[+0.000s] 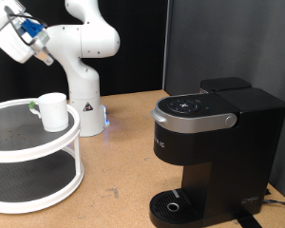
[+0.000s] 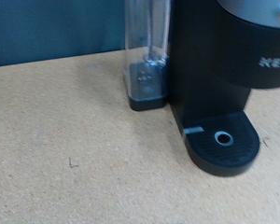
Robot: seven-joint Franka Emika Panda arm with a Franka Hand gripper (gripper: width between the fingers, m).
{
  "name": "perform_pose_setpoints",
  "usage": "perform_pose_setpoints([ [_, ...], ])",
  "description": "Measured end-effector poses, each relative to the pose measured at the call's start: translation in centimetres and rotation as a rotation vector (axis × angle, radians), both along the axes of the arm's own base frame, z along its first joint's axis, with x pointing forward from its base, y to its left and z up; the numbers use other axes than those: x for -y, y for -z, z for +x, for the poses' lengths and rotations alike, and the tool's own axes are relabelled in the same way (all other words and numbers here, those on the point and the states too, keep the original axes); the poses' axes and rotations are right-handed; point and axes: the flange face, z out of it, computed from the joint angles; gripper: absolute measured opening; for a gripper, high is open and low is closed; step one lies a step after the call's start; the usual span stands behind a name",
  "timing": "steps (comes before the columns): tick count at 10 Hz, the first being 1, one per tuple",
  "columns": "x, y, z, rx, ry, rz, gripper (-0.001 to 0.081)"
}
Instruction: Make a cup of coffee with the keurig machine
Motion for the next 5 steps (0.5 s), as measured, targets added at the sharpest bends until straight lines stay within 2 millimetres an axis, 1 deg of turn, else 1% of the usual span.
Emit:
perform_pose_setpoints([
  [3, 2.7, -0.7, -3.5, 0.052, 0.097, 0.01, 0.0],
  [5, 4.2, -1.1, -5.9, 0.046, 0.107, 0.017, 0.0],
])
